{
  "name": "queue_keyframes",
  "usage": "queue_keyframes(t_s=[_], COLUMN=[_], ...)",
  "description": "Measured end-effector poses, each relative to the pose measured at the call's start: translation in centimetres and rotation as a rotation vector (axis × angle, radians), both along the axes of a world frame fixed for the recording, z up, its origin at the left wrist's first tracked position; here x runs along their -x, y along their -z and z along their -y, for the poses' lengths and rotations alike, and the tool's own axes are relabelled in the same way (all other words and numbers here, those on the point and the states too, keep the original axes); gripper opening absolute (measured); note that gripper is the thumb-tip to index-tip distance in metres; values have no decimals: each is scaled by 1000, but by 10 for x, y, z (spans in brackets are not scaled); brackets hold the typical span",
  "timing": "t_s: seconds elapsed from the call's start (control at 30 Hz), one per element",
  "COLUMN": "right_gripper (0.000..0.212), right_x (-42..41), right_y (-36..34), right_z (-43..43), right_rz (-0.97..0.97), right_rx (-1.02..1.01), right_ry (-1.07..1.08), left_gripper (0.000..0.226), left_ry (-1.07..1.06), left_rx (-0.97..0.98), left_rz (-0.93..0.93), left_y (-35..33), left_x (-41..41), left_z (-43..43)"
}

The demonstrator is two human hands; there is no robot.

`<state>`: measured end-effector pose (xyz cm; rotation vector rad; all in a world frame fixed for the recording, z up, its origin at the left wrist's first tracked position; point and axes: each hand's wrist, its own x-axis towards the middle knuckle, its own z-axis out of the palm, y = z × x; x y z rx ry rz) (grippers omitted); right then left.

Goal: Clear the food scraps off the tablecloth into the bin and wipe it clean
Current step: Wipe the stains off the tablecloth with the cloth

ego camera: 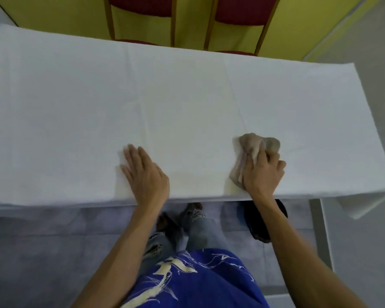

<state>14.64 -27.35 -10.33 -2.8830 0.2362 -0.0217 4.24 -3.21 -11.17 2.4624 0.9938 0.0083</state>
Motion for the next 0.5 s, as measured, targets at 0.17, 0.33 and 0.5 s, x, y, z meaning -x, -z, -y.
queue_keyframes(t_s=[0.17, 0.33, 0.5], right_gripper=[40, 34, 42], right_x=[29, 23, -18], right_y=[0, -2, -4], right_z=[-61, 5, 140], right_rz=[49, 116, -1], right_rx=[-20, 21, 89], right_ry=[-207, -320, 41], left_gripper=[60, 65, 61], left_ry=[305, 473, 457], left_rx=[126, -75, -114], left_rz=[87, 12, -31], left_y=[-6, 22, 21], left_x=[-56, -44, -47], left_z=[82, 87, 93])
